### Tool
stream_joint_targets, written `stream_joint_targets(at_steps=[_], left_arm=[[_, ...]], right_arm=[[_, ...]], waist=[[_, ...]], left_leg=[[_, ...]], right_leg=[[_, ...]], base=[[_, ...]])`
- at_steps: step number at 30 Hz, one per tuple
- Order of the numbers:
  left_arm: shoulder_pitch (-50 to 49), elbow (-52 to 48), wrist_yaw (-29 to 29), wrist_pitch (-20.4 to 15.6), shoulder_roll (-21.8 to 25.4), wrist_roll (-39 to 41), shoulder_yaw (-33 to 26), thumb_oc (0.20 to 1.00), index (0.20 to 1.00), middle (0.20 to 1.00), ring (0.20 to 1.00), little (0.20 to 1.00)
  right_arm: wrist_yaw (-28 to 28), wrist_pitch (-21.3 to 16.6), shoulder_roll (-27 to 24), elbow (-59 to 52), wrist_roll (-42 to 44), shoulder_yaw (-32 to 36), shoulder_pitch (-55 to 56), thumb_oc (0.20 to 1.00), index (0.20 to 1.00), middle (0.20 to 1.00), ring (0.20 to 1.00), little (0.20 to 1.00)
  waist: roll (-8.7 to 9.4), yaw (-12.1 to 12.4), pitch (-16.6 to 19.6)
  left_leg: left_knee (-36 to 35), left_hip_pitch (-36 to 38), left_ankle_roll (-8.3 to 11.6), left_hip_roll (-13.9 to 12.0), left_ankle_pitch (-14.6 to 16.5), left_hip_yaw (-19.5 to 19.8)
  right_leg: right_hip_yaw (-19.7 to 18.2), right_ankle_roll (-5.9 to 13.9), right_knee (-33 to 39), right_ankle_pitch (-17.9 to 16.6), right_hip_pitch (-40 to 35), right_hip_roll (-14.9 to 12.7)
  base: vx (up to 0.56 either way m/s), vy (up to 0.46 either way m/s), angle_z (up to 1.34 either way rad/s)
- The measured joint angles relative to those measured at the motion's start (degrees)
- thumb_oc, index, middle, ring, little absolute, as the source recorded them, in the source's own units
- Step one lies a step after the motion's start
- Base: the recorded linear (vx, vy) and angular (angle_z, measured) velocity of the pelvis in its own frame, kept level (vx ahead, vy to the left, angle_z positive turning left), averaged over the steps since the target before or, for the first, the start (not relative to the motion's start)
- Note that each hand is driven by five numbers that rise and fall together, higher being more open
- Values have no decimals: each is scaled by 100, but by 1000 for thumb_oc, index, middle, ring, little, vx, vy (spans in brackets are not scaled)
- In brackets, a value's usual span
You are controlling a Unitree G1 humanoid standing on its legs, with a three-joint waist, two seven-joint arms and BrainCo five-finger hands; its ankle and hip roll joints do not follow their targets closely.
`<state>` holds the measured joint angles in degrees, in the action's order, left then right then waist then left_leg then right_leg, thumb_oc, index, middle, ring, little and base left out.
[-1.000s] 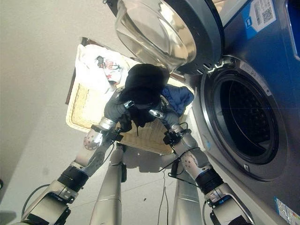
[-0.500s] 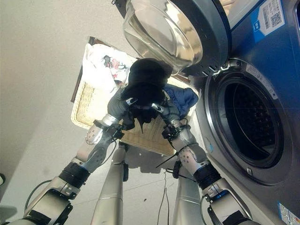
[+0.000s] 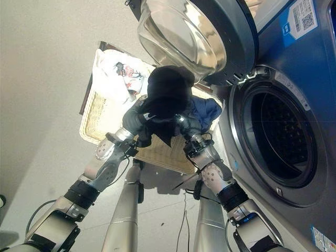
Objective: Put the clothes into the washing machine.
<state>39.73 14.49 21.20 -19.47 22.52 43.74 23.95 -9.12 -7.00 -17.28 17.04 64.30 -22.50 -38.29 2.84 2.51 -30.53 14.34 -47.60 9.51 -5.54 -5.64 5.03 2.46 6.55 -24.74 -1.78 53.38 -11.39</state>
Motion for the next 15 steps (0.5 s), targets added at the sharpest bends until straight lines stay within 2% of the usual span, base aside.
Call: stream_joint_targets(at_steps=[7, 8, 9, 10, 11, 15], left_arm=[[-23, -119, -64, -218, 9, -21, 79, 200, 200, 200, 200, 200], [-45, -165, -120, -243, 7, -22, 89, 244, 244, 244, 244, 244], [-69, -219, -194, -274, 9, -22, 113, 485, 485, 485, 485, 485], [-82, -250, -311, -347, 8, -31, 170, 1000, 1000, 1000, 1000, 1000], [-85, -268, -375, -373, 4, -42, 204, 1000, 1000, 1000, 1000, 1000], [-95, -480, -1290, -411, 13, -867, 335, 1000, 1000, 1000, 1000, 1000]], right_arm=[[-389, 72, 16, -2, 610, 0, 0, 200, 200, 200, 200, 200], [-451, 100, 24, -2, 724, 0, 0, 200, 200, 200, 200, 200], [-523, 119, 37, -2, 848, -2, 1, 200, 200, 200, 200, 200], [-548, 121, 59, -2, 947, -2, 1, 200, 200, 200, 200, 200], [-548, 121, 67, -1, 998, -2, 1, 200, 200, 200, 200, 200], [-549, 148, 80, 11, 1298, 5, 2, 200, 200, 200, 200, 200]], waist=[[0, 3, 0], [0, 3, 0], [-1, 4, 0], [-1, 5, 0], [-1, 8, 0], [-2, 32, 0]], left_leg=[[-3, 1, 0, 1, 0, -1], [-5, 1, 0, 1, 0, -1], [-8, 2, 0, 1, 0, -1], [-8, 2, 0, 1, 0, -1], [-8, 2, 0, 1, 0, -1], [-9, 2, 0, 1, 0, -1]], right_leg=[[0, 0, 2, 0, 0, 0], [1, 0, 5, 0, 1, 0], [1, 0, 7, 0, 0, 0], [1, 0, 7, 0, 0, 0], [1, 0, 7, 0, 0, 0], [2, 2, 6, 1, 1, -1]], base=[[0, 0, 0], [0, 0, 0], [0, 0, 0], [0, 0, 0], [0, 0, 0], [0, 0, 0]])
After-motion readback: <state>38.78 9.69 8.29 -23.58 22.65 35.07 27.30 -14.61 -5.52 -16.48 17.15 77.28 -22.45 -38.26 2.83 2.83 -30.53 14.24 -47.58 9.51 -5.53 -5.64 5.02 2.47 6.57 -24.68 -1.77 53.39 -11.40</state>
